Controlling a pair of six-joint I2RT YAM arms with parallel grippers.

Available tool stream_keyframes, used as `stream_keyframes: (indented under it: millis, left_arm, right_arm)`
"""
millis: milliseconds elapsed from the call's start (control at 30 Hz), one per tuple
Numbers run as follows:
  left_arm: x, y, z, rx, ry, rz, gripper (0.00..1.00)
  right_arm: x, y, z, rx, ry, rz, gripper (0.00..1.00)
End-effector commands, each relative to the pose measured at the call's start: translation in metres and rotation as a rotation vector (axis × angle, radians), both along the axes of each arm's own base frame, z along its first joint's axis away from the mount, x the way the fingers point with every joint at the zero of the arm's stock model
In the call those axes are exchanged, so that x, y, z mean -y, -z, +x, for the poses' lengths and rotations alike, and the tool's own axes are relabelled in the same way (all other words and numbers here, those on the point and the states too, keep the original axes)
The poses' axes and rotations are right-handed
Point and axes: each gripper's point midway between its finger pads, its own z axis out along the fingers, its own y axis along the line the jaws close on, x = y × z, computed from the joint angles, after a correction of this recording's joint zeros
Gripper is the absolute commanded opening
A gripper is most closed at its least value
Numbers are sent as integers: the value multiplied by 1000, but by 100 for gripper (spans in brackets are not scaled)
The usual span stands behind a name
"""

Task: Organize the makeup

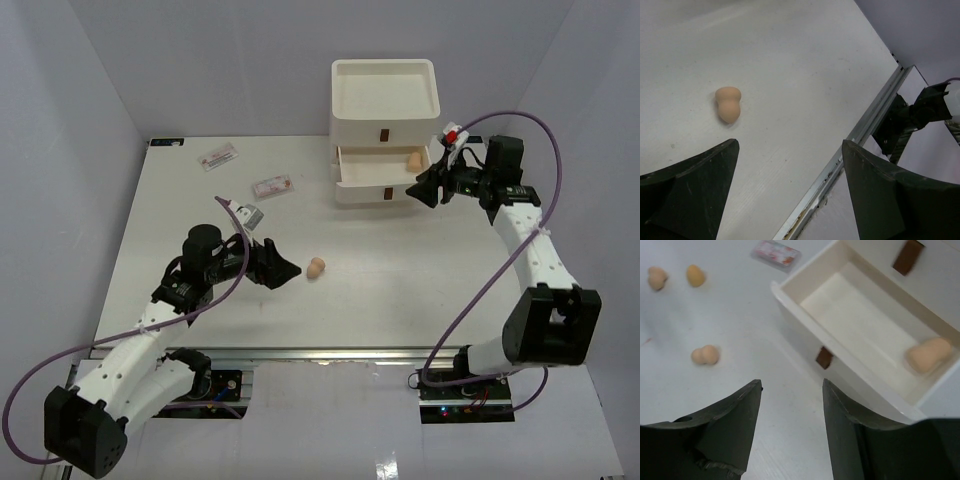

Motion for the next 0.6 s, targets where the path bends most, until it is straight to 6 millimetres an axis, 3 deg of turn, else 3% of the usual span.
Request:
stream_keyframes:
  millis: [0, 133, 267, 400, 567]
  left_arm:
    - [16, 25, -6, -137, 96, -9, 91]
    - [23, 46, 2, -241, 89, 26, 81]
    - [30, 62, 17, -288, 13, 82, 79]
    - [51, 82, 25, -307, -18, 170, 78]
    - [64, 116, 56, -312, -91, 314, 74]
  right_arm:
    - [-23, 3, -86, 100, -276, 26, 57]
    - [-19, 28, -109, 98, -259, 0, 56]
    - [-1, 18, -117, 128, -217, 26, 56]
    - [8, 10, -124, 139, -210, 73, 55]
    - [15, 11, -125, 130, -188, 89, 55]
